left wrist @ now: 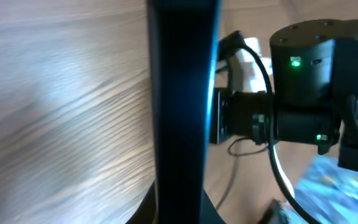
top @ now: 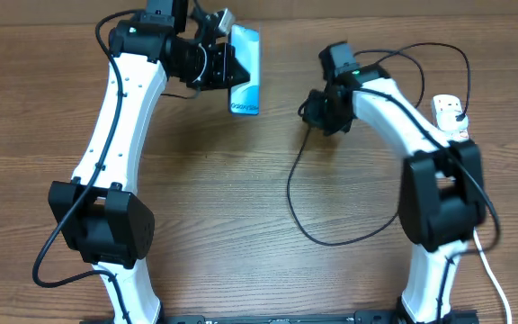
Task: Plug charger to phone and switch on socket
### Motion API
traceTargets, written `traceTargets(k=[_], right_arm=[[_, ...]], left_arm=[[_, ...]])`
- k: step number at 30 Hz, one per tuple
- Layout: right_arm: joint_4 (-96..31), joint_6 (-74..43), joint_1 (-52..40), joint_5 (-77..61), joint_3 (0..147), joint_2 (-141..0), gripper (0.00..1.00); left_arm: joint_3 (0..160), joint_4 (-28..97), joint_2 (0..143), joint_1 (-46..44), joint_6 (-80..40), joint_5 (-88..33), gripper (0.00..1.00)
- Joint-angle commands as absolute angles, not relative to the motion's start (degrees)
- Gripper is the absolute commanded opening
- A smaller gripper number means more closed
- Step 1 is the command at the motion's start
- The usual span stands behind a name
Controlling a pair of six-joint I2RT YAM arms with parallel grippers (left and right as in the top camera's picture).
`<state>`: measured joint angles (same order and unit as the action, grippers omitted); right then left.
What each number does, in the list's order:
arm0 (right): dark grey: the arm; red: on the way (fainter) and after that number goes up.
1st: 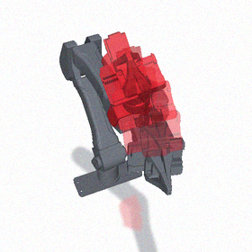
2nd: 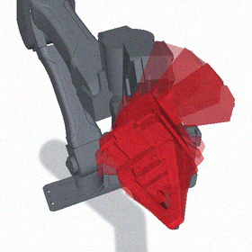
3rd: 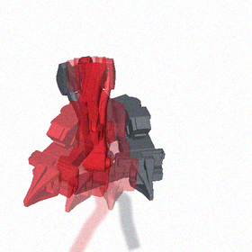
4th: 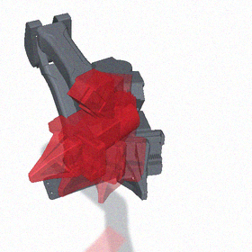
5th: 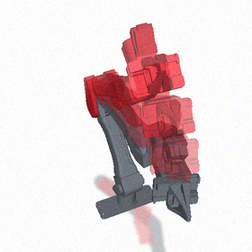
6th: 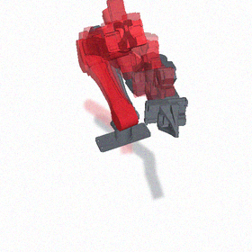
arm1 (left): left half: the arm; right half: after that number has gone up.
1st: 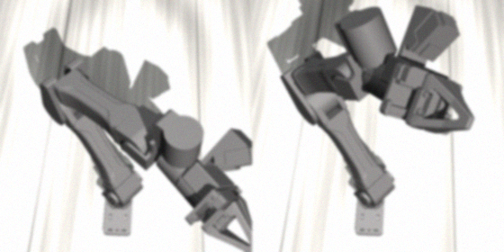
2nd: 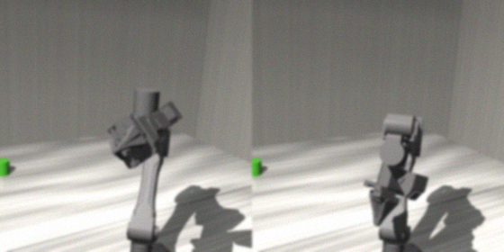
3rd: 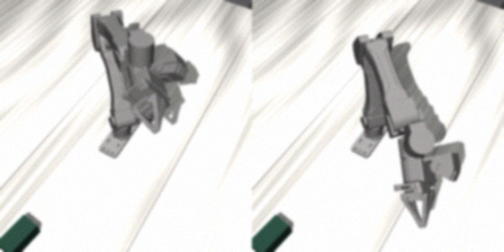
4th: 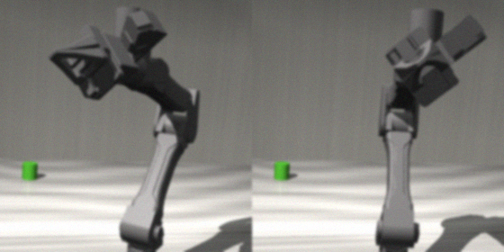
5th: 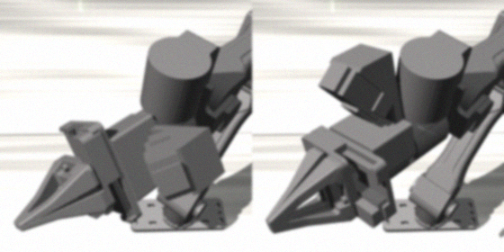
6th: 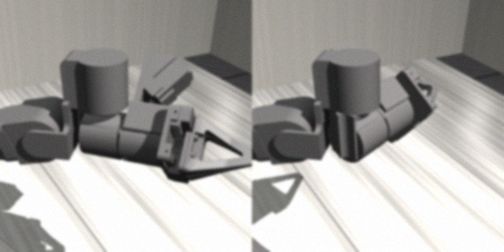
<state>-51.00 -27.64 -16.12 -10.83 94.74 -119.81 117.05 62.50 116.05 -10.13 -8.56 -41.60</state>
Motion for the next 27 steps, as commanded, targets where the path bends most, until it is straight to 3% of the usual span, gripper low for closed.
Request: traceTargets(k=[1, 7, 12, 14, 16, 19, 20, 22, 23, 27], right_arm=[[-51.5, -14.2, -15.6, -25.1, 96.9, -109.3, 0.04], [-57.4, -3.5, -16.2, -40.6, 96.9, -102.6, 0.04], [-57.7, -2.5, -20.1, -43.1, 96.9, -102.5, 0.04], [-57.6, -4.5, -21.2, -37.4, 96.9, -102.5, 0.04], [-58.3, -15.8, -21.9, -21.8, 96.8, -102.6, 0.05], [-60.8, -24.9, -22.9, -9.8, 96.8, -102.6, 0.21], [-61.5, -28.3, -22.9, -7.1, 96.8, -102.7, 0.32], [-61.7, -28.7, -22.9, -6.3, 96.8, -103.1, 0.65], [-62.1, -27.7, -22.9, -6.5, 96.8, -103.7, 0.75], [-66.2, -25.1, -22.9, -8.6, 102.2, -107.5, 0.81]], left_arm=[[121.6, 58.0, 113.4, -8.0, -5.0, -52.1, 0.04], [125.6, 54.6, 110.8, -5.1, -5.3, -52.3, 0.04], [126.0, 53.7, 110.7, -5.1, -5.3, -55.7, 0.04], [126.0, 53.8, 110.7, -5.1, -5.3, -55.5, 0.04], [126.0, 55.0, 110.7, -5.1, -5.4, -51.4, 0.04], [126.0, 59.4, 110.7, -5.1, -10.0, -37.6, 0.04], [126.0, 61.0, 110.8, -5.1, -11.6, -32.5, 0.04], [125.9, 63.7, 110.8, -5.1, -13.5, -25.8, 0.04], [125.8, 65.0, 110.8, -5.1, -13.5, -24.0, 0.04], [125.8, 69.1, 110.9, -5.1, -15.4, -15.1, 0.04]])
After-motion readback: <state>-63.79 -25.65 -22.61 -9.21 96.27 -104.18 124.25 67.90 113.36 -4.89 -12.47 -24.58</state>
